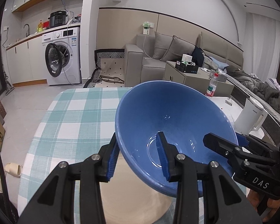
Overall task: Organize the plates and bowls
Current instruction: 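Lift the stacked blue bowls with both grippers and carry them over the cream plates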
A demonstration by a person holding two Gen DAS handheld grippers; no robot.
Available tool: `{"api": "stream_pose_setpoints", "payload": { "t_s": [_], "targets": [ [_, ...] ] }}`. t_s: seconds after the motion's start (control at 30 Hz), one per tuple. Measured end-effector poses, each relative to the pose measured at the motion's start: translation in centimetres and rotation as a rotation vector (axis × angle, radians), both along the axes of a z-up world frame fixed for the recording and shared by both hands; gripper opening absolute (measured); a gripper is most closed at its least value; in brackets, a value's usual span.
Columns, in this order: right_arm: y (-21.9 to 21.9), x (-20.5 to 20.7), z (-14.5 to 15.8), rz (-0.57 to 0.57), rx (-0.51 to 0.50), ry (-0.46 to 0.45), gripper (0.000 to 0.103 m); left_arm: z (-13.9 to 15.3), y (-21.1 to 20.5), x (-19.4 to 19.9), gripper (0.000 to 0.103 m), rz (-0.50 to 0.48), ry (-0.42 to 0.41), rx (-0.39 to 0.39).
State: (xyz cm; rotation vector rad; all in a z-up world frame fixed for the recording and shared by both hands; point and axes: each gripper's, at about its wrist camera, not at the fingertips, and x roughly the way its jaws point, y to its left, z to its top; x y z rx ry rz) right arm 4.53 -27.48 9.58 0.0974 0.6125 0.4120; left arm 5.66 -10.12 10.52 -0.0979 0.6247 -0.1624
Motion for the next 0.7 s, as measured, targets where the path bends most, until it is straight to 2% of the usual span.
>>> {"api": "stream_pose_setpoints", "payload": {
  "t_s": [0.7],
  "targets": [
    [5.2,1.3,-3.0,0.090,-0.025,0.064,0.055,-2.3,4.3,-0.6,0.037,0.096,0.055,-0.002]
  ]
}}
